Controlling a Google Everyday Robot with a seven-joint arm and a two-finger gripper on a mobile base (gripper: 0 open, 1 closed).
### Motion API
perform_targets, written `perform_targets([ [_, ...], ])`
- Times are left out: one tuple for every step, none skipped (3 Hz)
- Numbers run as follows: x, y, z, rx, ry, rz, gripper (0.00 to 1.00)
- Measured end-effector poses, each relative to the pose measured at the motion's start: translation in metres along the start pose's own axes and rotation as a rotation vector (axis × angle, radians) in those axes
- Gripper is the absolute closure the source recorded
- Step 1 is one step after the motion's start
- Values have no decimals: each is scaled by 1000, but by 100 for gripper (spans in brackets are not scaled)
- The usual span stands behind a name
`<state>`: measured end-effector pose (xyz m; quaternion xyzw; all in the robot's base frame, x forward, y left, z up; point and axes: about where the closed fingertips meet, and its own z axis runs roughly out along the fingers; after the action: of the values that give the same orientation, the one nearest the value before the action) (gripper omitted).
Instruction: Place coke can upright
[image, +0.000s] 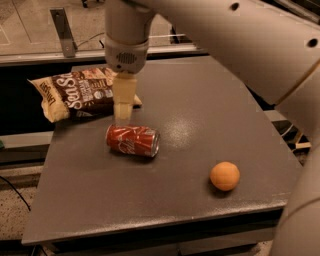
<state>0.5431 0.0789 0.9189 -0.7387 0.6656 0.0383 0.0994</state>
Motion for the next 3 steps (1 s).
perform_targets([
  [-8, 2, 9, -2, 9, -13, 0],
  [-7, 1, 12, -1, -36, 56, 0],
  [-26, 9, 22, 5, -38, 189, 0],
])
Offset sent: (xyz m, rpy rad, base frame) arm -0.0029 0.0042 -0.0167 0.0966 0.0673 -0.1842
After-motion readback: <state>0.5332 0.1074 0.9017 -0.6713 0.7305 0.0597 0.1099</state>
